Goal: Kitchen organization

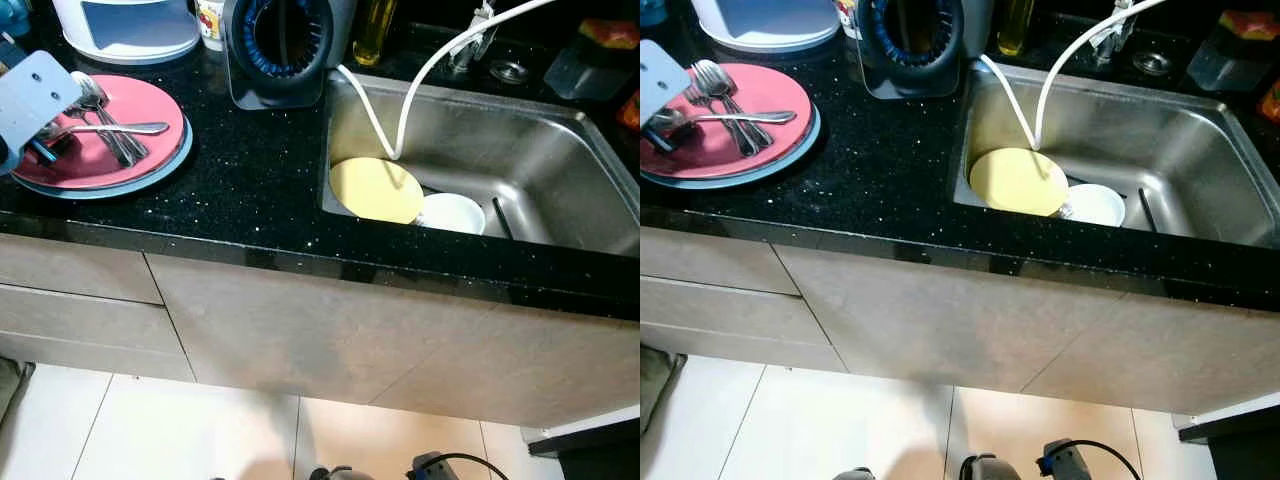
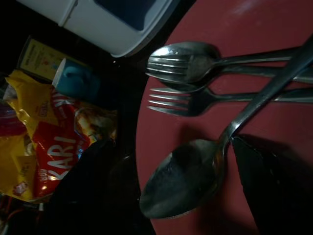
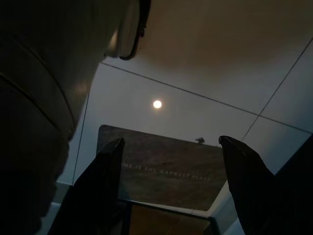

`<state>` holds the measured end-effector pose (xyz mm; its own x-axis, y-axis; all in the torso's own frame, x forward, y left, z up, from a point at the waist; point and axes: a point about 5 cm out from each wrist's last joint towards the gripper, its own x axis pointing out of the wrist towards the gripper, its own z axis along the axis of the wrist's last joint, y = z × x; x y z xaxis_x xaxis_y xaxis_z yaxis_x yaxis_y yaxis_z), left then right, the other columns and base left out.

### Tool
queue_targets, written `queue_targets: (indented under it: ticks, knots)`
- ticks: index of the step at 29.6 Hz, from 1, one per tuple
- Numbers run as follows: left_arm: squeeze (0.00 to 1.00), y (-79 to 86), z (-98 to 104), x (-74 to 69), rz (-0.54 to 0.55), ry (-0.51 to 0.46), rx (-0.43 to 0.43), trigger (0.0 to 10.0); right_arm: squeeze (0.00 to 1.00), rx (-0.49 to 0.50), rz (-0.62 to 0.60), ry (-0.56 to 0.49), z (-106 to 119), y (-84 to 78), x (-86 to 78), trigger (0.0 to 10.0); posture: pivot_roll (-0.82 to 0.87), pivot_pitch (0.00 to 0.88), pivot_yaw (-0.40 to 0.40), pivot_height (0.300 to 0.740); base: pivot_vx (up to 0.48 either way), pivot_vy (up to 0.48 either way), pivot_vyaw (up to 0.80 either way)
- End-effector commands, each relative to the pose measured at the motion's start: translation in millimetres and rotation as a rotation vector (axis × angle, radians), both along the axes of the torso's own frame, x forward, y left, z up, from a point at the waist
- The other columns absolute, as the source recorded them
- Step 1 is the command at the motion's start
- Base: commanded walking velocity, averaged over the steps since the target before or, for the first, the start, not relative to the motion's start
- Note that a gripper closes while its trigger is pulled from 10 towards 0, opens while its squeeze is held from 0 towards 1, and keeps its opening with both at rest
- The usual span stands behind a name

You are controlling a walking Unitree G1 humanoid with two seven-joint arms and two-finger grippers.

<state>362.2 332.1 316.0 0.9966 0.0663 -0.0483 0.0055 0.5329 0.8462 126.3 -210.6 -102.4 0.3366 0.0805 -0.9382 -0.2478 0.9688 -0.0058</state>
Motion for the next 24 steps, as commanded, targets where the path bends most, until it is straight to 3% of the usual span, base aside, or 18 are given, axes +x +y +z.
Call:
queue_targets:
  ticks: [1, 14, 15, 16, 17, 19, 20, 22, 24]
  knots:
    - [0.0, -4.3, -15.4, 5.8, -0.001, 0.057, 0.016, 10.0, 0.0, -0.017, -0.01, 0.026, -2.0, -7.5, -11.5, 10.0, 0.06, 0.193, -0.092, 0.74, 0.0, 0.0, 0.0]
    - [0.0, -13.3, -20.5, 14.8, -0.016, 0.073, 0.02, 10.0, 0.0, -0.035, -0.017, 0.039, -2.1, -18.9, -21.6, 10.0, 0.01, 0.227, -0.11, 0.74, 0.0, 0.0, 0.0]
    - [0.0, -14.8, -24.3, 16.1, -0.021, 0.09, 0.013, 7.2, 0.0, -0.036, -0.017, 0.04, -2.0, -20.1, -22.5, 10.0, 0.01, 0.229, -0.109, 0.74, 0.0, 0.0, 0.0]
    - [0.0, -16.8, -31.7, 17.3, -0.03, 0.128, 0.001, 2.5, 0.0, -0.038, -0.018, 0.04, -1.8, -21.2, -22.8, 10.0, 0.0, 0.23, -0.111, 0.74, 0.0, 0.0, 0.0]
    - [0.0, -18.7, -39.9, 17.9, -0.042, 0.176, -0.014, 2.4, 0.0, -0.038, -0.018, 0.039, -1.6, -21.8, -22.6, 10.0, 0.0, 0.231, -0.112, 0.74, 0.0, 0.0, 0.0]
    - [0.0, -21.1, -50.6, 18.2, -0.059, 0.245, -0.039, 2.8, 0.0, -0.038, -0.017, 0.036, -1.3, -22.0, -21.7, 10.0, 0.0, 0.231, -0.113, 0.74, 0.0, 0.0, 0.0]
    - [0.0, -22.4, -54.0, 18.3, -0.068, 0.273, -0.052, 3.6, 0.0, -0.038, -0.017, 0.034, -1.0, -22.3, -21.1, 10.0, 0.0, 0.232, -0.115, 0.74, 0.0, 0.0, 0.0]
    - [0.0, -25.2, -60.7, 18.0, -0.096, 0.342, -0.079, 8.7, 0.0, -0.038, -0.016, 0.031, -0.7, -22.4, -19.9, 10.0, 0.0, 0.232, -0.115, 0.74, 0.0, 0.0, 0.0]
    - [0.0, -25.9, -62.0, 17.9, -0.104, 0.358, -0.084, 8.7, 0.0, -0.038, -0.015, 0.031, -0.6, -22.5, -19.7, 10.0, 0.0, 0.232, -0.115, 0.74, 0.0, 0.0, 0.0]
